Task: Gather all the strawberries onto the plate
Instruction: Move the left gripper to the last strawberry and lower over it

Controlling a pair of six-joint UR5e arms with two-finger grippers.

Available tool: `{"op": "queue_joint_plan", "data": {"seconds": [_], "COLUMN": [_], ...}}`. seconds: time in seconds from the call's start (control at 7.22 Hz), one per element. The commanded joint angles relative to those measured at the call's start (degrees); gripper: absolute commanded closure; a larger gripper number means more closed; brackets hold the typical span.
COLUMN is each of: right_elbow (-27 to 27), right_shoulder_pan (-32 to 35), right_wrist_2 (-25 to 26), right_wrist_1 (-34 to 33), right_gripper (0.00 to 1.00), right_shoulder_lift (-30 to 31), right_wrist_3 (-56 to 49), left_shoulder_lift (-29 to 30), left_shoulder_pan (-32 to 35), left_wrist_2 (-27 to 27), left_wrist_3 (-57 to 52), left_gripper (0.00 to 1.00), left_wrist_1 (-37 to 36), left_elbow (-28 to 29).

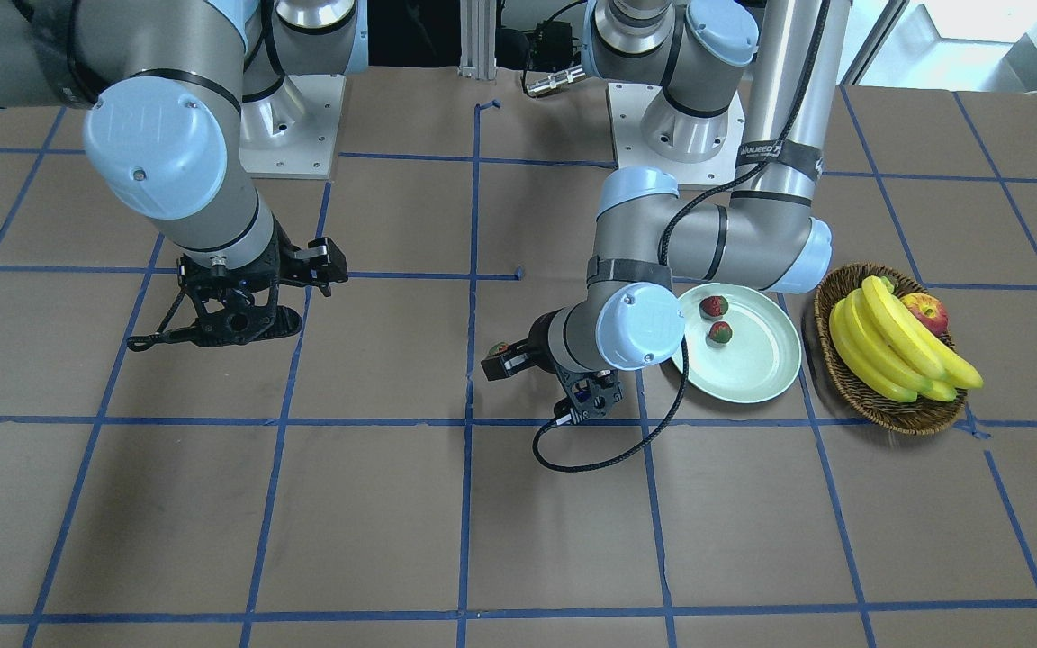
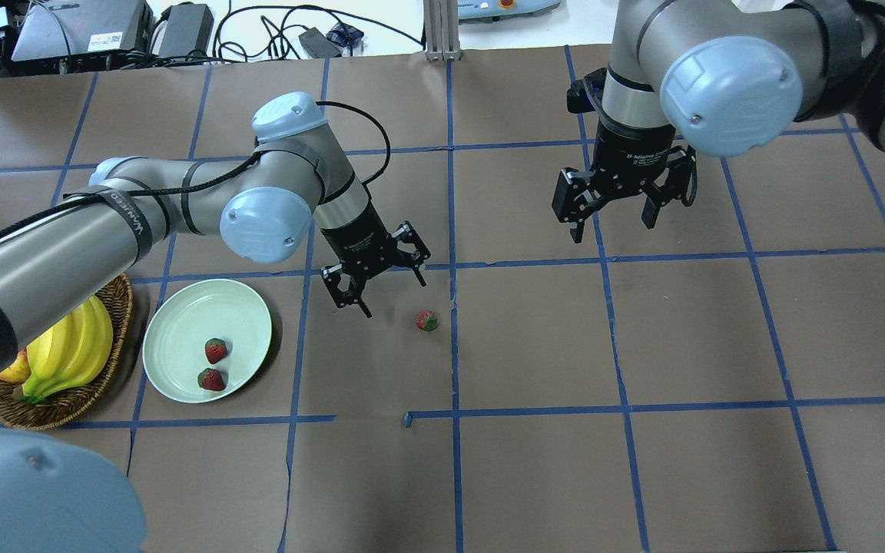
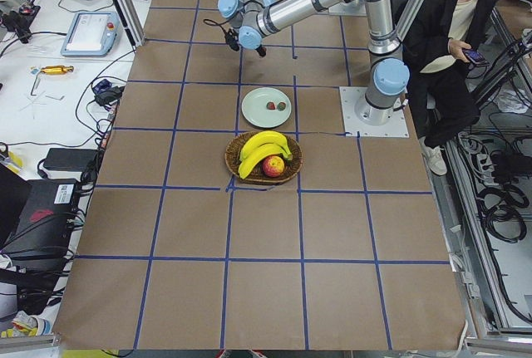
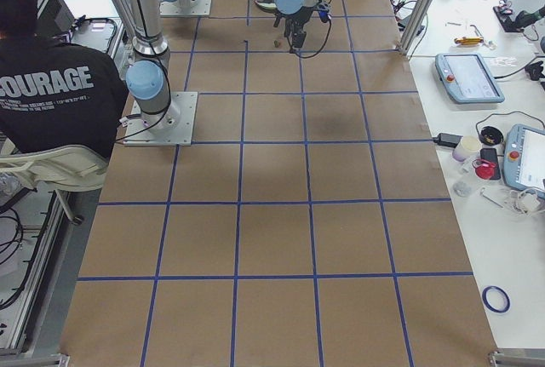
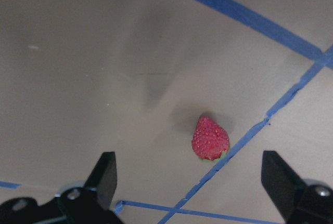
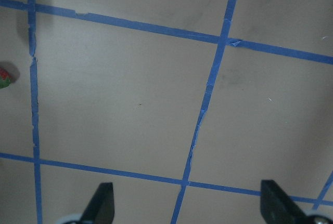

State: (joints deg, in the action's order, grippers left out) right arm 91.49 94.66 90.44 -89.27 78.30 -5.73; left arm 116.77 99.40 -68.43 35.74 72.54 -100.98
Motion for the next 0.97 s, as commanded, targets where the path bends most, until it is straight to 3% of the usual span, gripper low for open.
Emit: {"op": "queue_joint_plan", "data": {"seconds": [0.0,0.14,0.28,0.42,0.69,0.83], "right_elbow": [0.5,0.5,0.7,1.1,1.2,1.2], "right_shoulder_pan": [0.0,0.0,0.0,0.0,0.0,0.0], "right_wrist_2": [0.0,0.0,0.0,-0.1,-0.1,-0.1], "right_wrist_1": [0.0,0.0,0.0,-0.1,-0.2,-0.3], "right_gripper": [0.0,0.0,0.0,0.0,0.0,0.0], "right_shoulder_lift": [-0.1,-0.1,-0.1,-0.1,-0.1,-0.2], "right_wrist_3": [0.0,0.2,0.2,0.2,0.2,0.0], "left_shoulder_lift": [2.0,3.1,3.7,4.3,4.3,4.1], "left_shoulder_pan": [1.0,1.5,1.9,2.1,2.1,2.1], "left_wrist_2": [1.1,1.0,1.0,0.9,0.7,0.6], "left_wrist_3": [0.6,0.6,0.6,0.6,-0.1,-0.4], "left_gripper": [0.0,0.0,0.09,0.28,1.0,1.0], "left_wrist_1": [-1.3,-2.8,-4.5,-5.5,-5.5,-5.5], "left_elbow": [0.0,0.0,0.0,0.0,0.0,0.0]}}
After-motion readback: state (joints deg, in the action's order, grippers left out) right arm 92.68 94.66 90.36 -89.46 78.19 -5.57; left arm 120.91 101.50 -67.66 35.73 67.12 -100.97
